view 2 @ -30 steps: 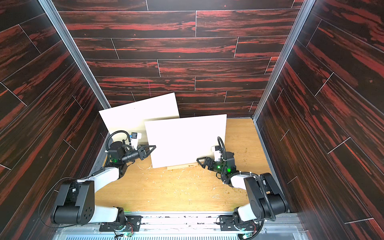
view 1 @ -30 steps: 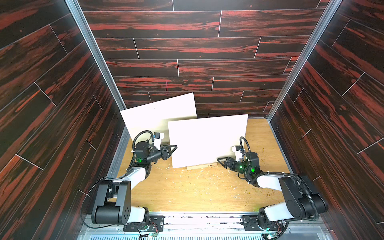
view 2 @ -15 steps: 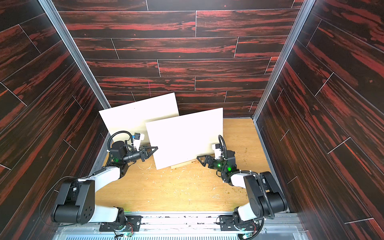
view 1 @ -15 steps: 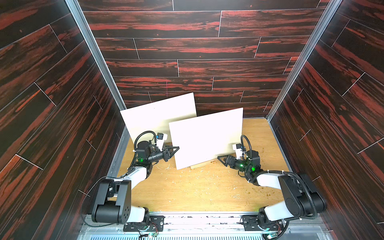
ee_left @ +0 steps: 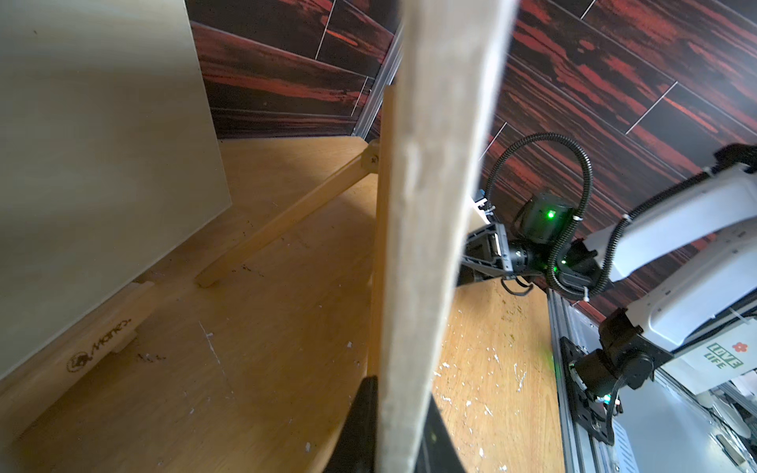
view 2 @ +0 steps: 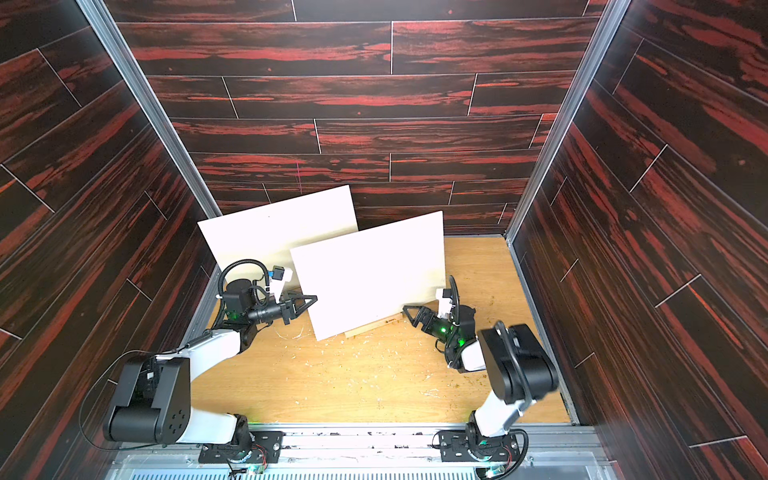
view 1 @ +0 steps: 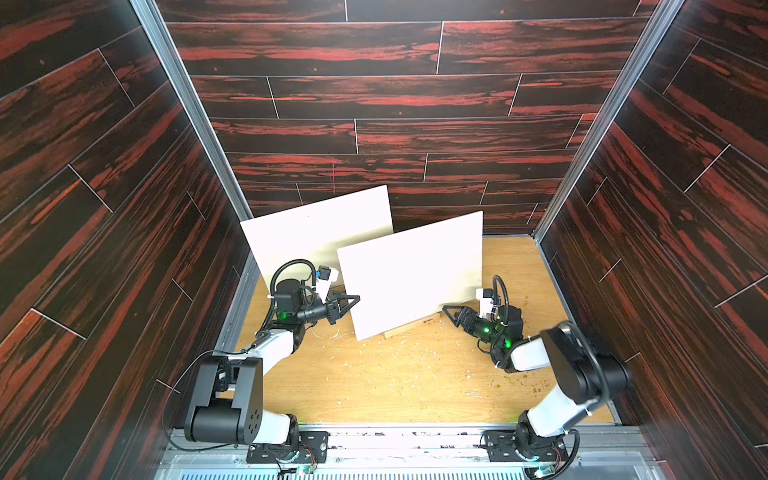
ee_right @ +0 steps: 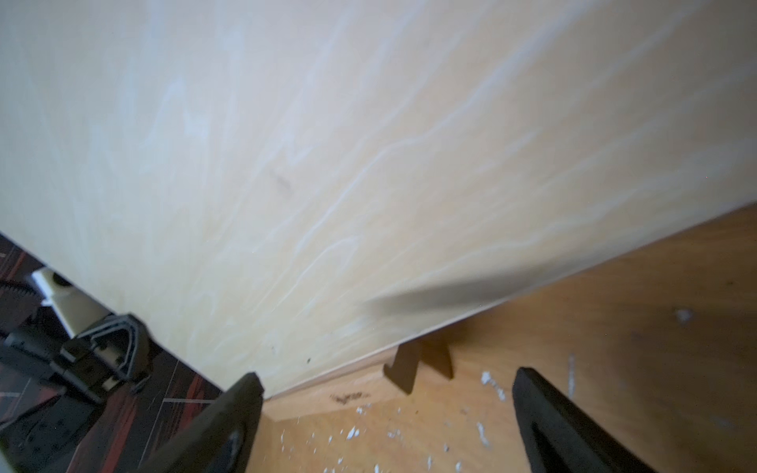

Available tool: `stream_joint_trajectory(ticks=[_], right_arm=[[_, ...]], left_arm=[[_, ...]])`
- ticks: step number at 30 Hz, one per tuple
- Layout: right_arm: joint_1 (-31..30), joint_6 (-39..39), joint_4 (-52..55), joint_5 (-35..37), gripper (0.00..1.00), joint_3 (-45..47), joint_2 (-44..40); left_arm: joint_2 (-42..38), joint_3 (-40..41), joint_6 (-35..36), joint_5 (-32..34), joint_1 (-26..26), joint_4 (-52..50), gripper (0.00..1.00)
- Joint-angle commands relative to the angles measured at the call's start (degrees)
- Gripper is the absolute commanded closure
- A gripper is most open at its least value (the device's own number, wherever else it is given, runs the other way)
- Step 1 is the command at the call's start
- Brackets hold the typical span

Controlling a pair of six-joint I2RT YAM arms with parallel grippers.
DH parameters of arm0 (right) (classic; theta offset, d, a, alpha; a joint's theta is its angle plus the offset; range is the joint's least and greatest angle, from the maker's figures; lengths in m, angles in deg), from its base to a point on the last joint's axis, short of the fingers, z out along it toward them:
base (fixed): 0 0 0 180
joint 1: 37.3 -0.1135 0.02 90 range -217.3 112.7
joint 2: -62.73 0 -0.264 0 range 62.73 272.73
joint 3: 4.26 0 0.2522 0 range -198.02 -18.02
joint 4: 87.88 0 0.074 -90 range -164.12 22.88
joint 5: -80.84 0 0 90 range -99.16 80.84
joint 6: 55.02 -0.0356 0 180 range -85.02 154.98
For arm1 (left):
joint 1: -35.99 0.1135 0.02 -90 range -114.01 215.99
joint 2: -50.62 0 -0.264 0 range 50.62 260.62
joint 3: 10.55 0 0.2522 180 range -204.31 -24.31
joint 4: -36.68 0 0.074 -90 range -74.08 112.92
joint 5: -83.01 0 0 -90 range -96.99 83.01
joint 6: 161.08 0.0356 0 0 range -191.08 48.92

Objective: Disassemble the easel
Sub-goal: Pick up the drawing board from the easel.

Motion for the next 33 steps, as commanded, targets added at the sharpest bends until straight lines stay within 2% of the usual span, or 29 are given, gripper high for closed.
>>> stream_joint_trajectory(ticks=[1,16,33], right_arm=[[0.4,-2.8,-8.3,2.5,0.02,-0.1,3.1],[1.9,-10.3,-26.1,5.0,0.05,-3.4,15.9],[2.7,-12.5,-28.9,1.8,0.08,-8.8,19.3]], left_arm=[[0.8,0.4,-0.4,5.0,0.8,-10.4,0.99],[1.3,0.0,-0.4,4.7,0.8,-10.3,1.0],[2.1,-1.2,0.6,4.4,0.7,-11.6,1.0]])
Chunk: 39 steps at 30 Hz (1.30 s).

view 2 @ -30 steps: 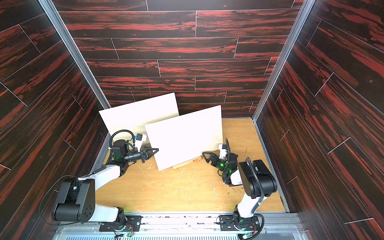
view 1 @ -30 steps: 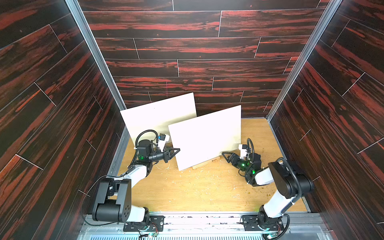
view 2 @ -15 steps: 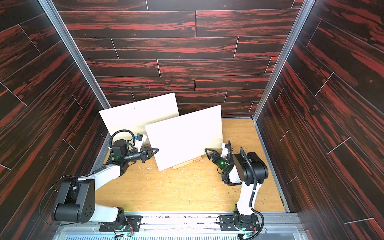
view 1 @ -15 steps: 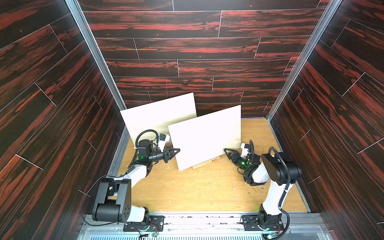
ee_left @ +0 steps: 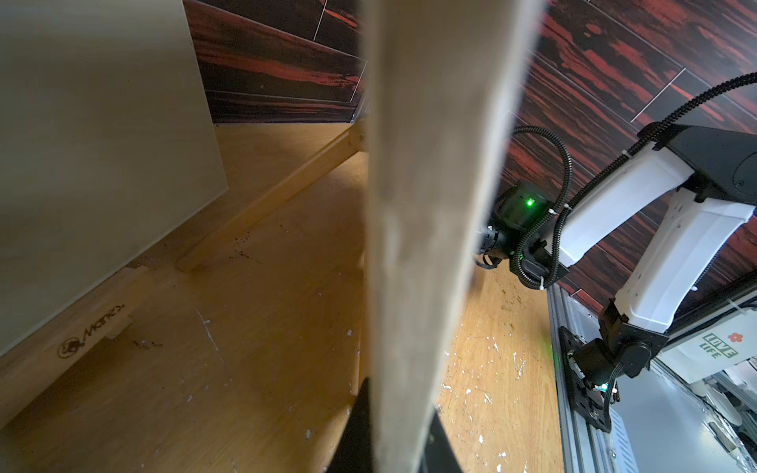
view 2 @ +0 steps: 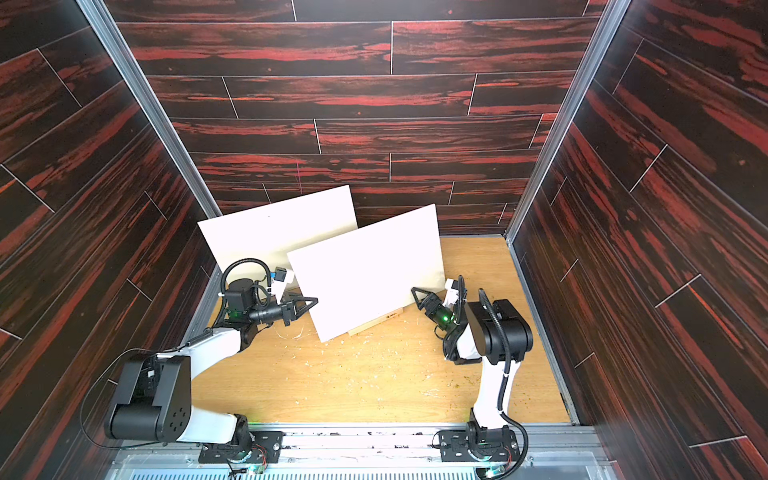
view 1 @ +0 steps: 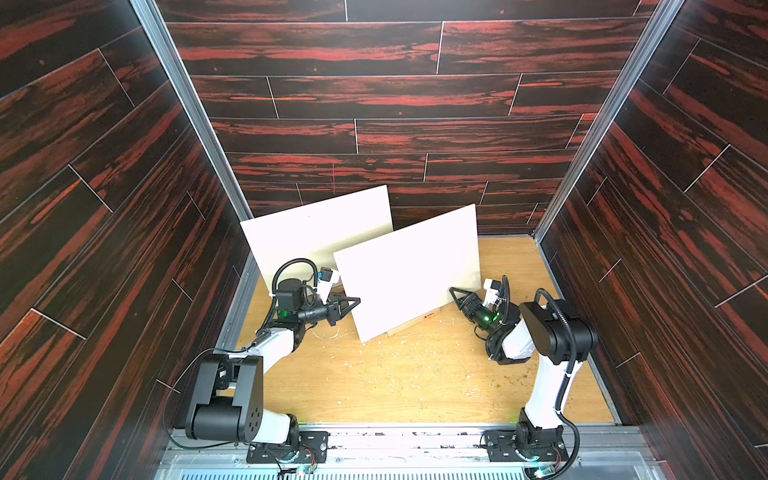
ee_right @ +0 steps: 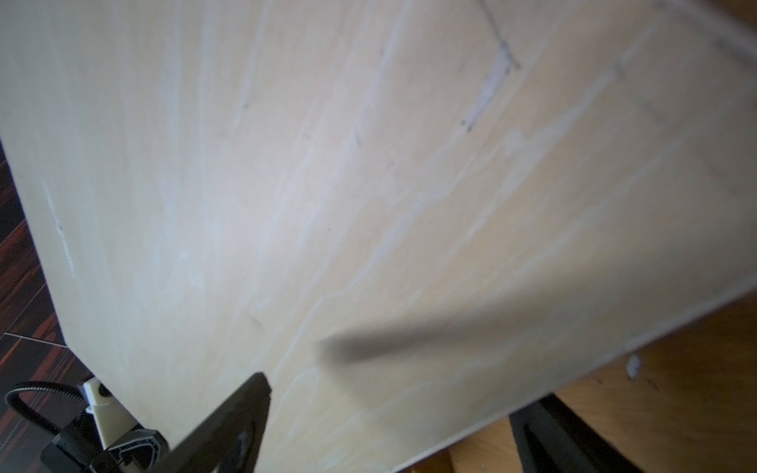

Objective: Disassemble the easel
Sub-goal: Pick up the drawing board from the easel.

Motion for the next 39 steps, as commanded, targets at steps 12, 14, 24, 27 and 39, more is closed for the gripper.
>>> stream_joint_trajectory(ticks=[12,14,24,27,39], right_arm=[[0.2,-2.9,-6.2,-2.7,0.1,-5.9,3.4],[0.2,-3.0,-6.2,-2.5,0.1,-6.5,3.5],[0.2,-1.6,-5.2,-2.5,0.12,-8.2,0.4],[0.2,-1.6,-5.5,-2.2,0.13,-8.8,-0.4],[0.2,0.3,-1.9,-1.7,0.14,-11.7,-5.2]], left_arm=[[1.6,-2.2,1.7,3.9,-0.1,-12.3,1.0],[1.8,-2.4,2.1,3.9,-0.3,-12.5,1.0],[-0.1,-3.8,5.9,4.8,-1.0,-16.1,1.0],[-0.5,-4.2,6.0,5.0,-1.3,-16.0,1.0],[-1.1,-6.0,6.1,5.7,-1.3,-14.9,1.0]])
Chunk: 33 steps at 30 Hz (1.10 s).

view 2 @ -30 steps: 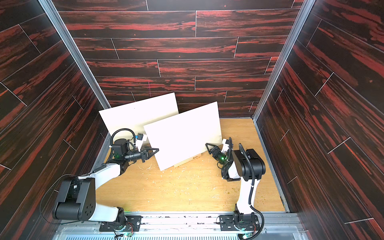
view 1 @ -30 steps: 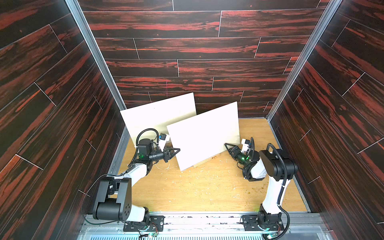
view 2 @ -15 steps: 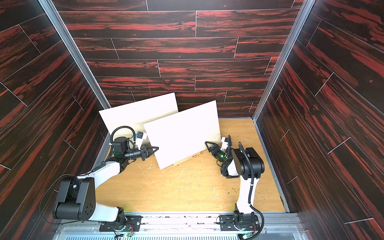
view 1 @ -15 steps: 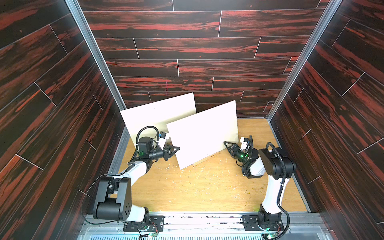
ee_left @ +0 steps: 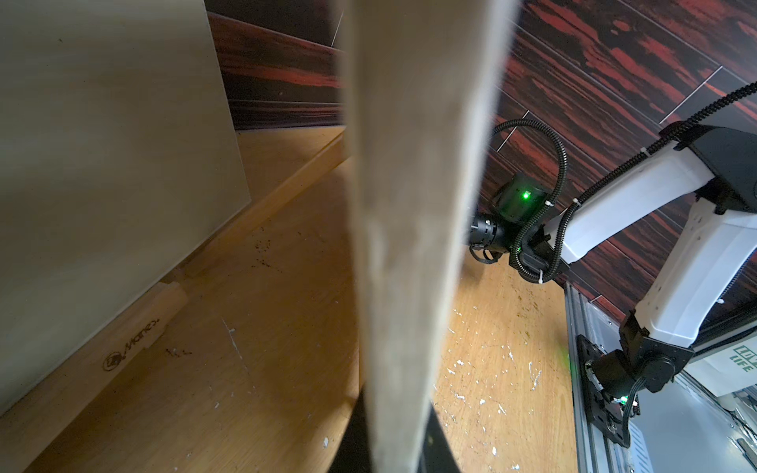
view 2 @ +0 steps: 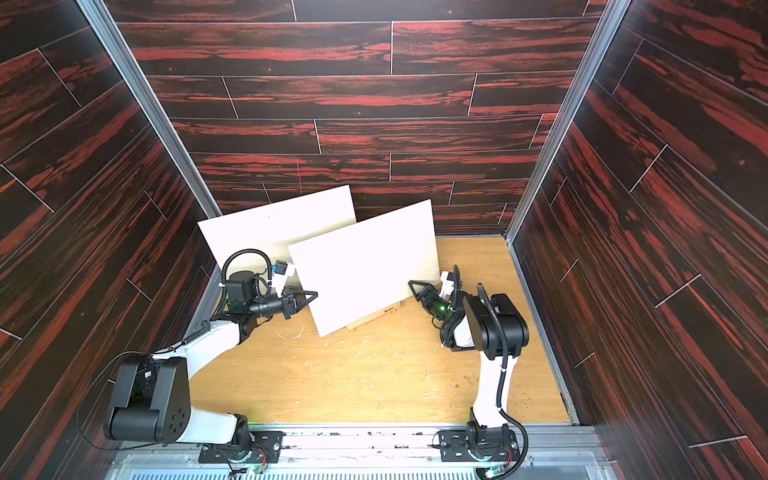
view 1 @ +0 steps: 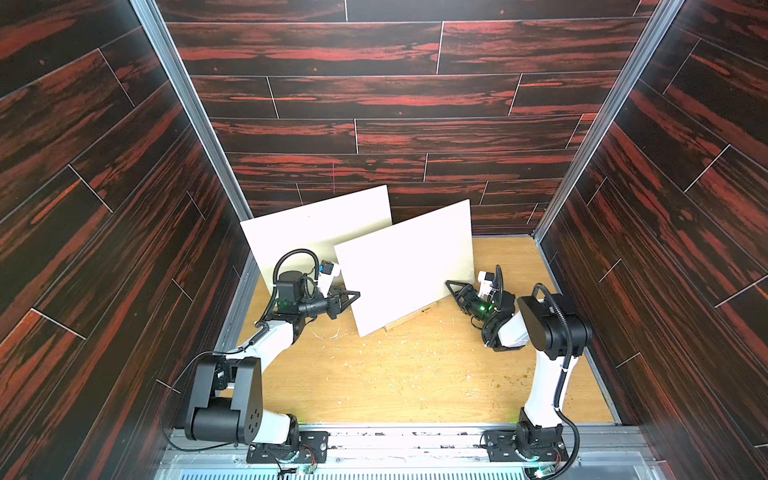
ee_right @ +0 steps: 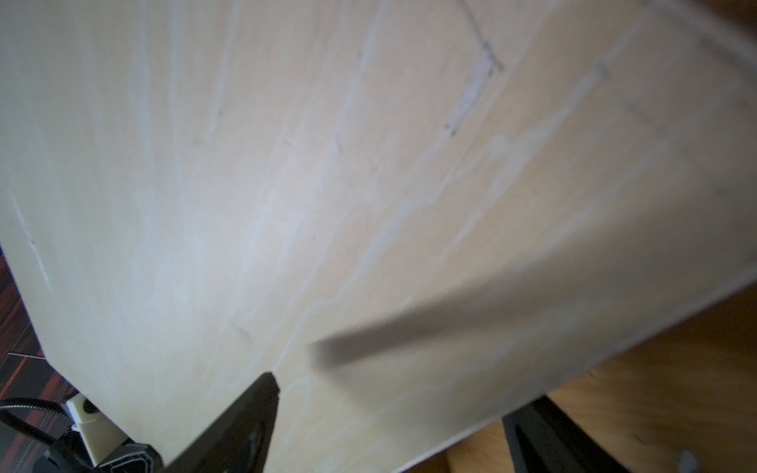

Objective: Disassemble the easel
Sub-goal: Pick up the drawing board from the easel, then place the drawing board at the corner of the board.

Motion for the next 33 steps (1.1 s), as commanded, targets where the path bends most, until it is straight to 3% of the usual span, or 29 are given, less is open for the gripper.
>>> stream_joint_trajectory(ticks=[1,17,33], right_arm=[[0.0,2.2,-10.7,0.5,0.14,-3.1,-7.7],[0.0,2.6,-10.4,1.2,0.14,-2.2,-11.8],[-0.2,2.0,-15.1,3.7,0.14,16.0,-18.9]], left_arm=[[-0.8,-0.6,1.7,2.5,-0.3,-5.0,1.0],[-4.1,-1.3,1.9,2.3,-0.8,-7.6,1.0],[-14.6,5.7,3.4,4.9,-3.9,-17.4,1.0]])
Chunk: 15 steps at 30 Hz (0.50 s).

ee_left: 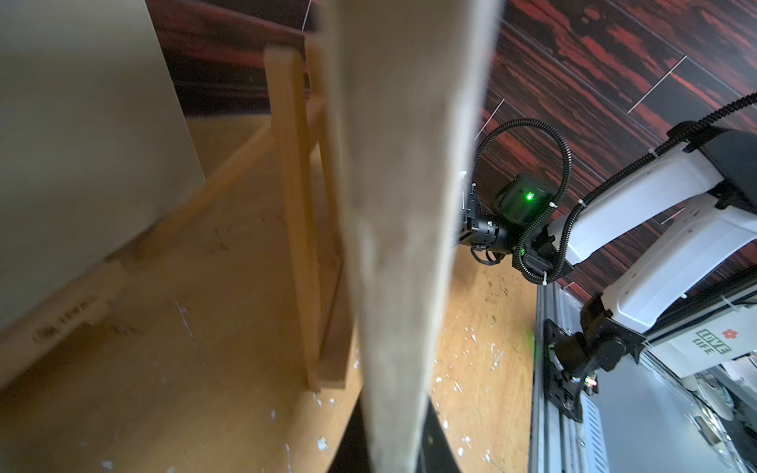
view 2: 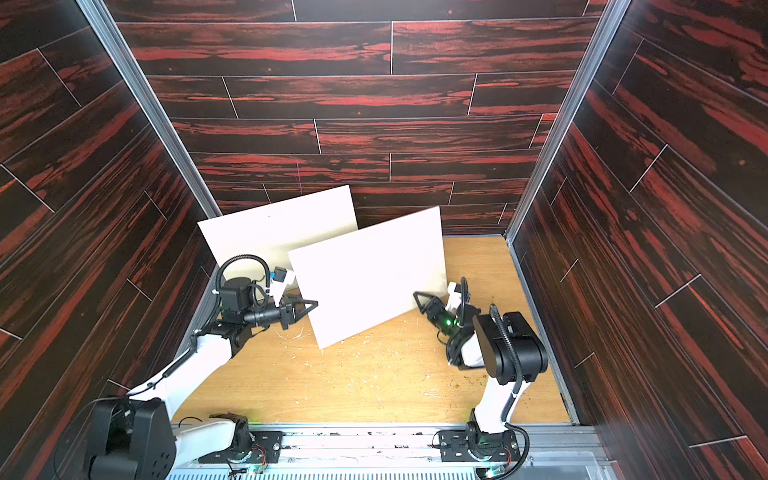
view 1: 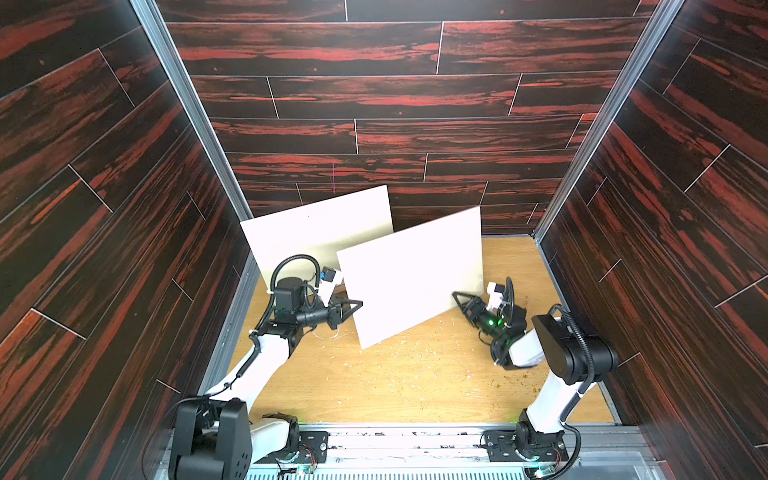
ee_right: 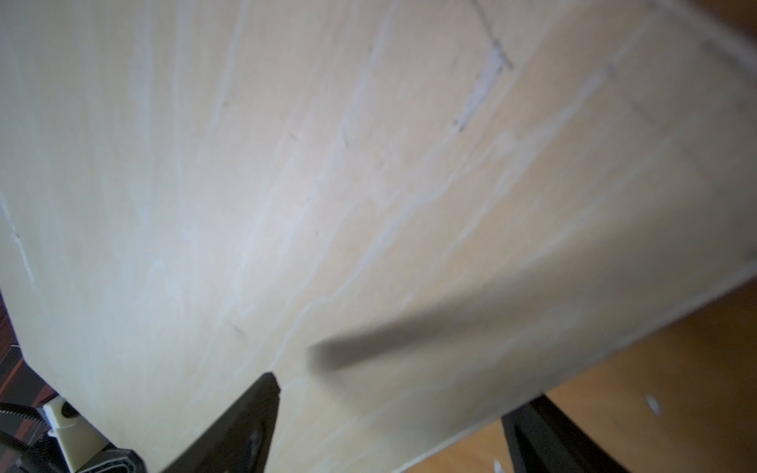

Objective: Disassemble the easel
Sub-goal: Place the drawing board at the corner of the board.

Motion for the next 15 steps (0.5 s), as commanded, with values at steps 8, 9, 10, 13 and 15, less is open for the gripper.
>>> stream_joint_trajectory(ticks=[8,9,10,13,15], right_arm=[[-1.0,-2.0,-12.0,-2.0,0.16,6.9,-6.0],[-1.4,-2.0,-10.4,-2.1,0.16,7.9,-6.9],[-1.5,-1.9,-8.4,-2.2,0.16,8.6,-7.9],[-2.3,-1.1,0.1,-2.7,0.16,9.8,-12.3],[-2.8,-0.2,8.3,-3.1,0.15,9.2,-15.7]], left_arm=[[-2.8,4.1,0.9,4.4,-1.3,-6.0,1.0],[-3.2,4.2,0.8,4.5,-1.3,-6.1,1.0],[-3.5,4.2,0.7,4.7,-1.3,-6.2,1.0],[-4.7,4.0,1.3,5.5,-1.3,-7.5,1.0],[-5.5,3.9,1.9,6.0,-1.3,-8.7,1.0]])
